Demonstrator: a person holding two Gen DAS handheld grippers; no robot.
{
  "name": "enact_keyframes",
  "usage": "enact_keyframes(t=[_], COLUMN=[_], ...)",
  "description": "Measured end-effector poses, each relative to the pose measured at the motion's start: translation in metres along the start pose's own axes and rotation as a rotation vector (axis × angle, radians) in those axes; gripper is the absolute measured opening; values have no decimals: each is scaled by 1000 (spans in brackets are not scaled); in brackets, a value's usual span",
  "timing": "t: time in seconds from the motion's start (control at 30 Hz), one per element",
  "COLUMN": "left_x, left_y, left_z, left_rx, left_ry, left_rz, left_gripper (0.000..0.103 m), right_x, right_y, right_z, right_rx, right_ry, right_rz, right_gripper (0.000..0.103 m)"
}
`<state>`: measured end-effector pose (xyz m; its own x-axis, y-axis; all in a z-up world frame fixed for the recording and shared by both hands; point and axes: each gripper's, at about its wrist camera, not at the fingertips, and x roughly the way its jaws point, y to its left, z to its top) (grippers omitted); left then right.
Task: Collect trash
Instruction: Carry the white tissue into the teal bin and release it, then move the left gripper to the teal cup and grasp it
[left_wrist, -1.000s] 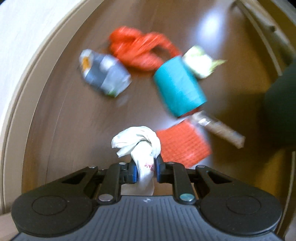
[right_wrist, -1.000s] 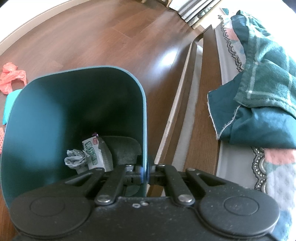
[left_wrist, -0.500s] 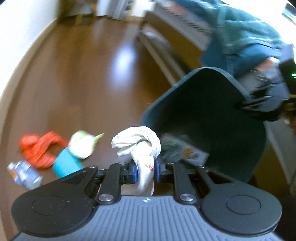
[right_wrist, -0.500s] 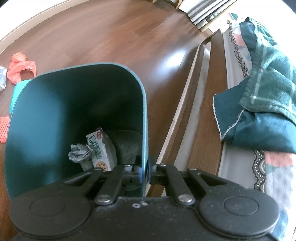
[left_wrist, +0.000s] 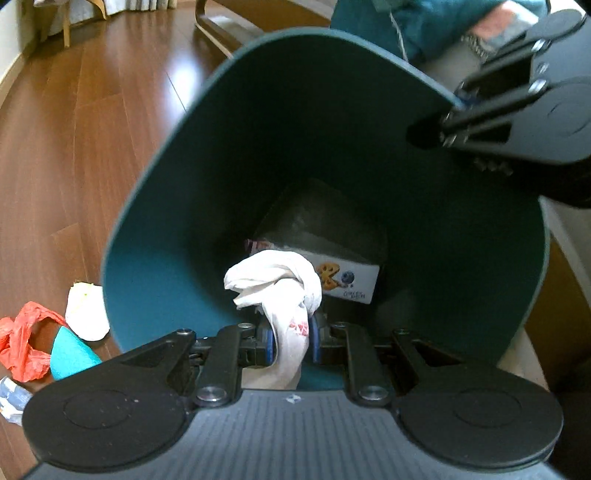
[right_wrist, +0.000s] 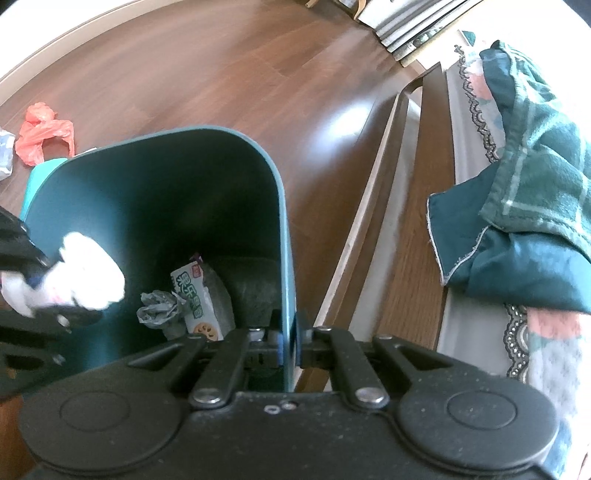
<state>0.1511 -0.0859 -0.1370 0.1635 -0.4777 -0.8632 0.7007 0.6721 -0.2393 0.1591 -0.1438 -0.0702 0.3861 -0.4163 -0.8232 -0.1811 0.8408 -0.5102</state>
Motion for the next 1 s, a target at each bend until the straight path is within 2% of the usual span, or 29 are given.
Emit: enact_keyframes(t=[0.27, 0.33, 0.37, 0.4, 0.47, 0.77, 0.9, 1.0], left_x=[13, 13, 13, 13, 1, -35, -60, -74], left_y=[-5, -3, -4, -5, -1, 8, 26, 52], left_z=[3, 3, 2, 2, -1, -3, -9, -16], left_rx=[29, 32, 37, 38, 34, 35, 15, -42], left_ry=[30, 32, 28, 21, -2, -97, -174, -202], left_rz=[-35, -39, -40, -44, -50, -40, -13, -8], left_gripper=[19, 29, 38, 54, 69, 71, 75, 77], right_x=[1, 1, 1, 1, 2, 4, 7, 10], right_y=[-2, -3, -4, -4, -6, -11, -12, -12], right_z=[0, 0, 0, 0, 0, -1, 1, 1], right_rx=[13, 15, 15, 19, 24, 33, 28, 17], right_ry=[0, -1, 0, 0, 0, 8, 19, 31], right_rz=[0, 2, 2, 4, 6, 12, 10, 1], right_gripper=[5, 5, 5, 5, 5, 5, 4, 4])
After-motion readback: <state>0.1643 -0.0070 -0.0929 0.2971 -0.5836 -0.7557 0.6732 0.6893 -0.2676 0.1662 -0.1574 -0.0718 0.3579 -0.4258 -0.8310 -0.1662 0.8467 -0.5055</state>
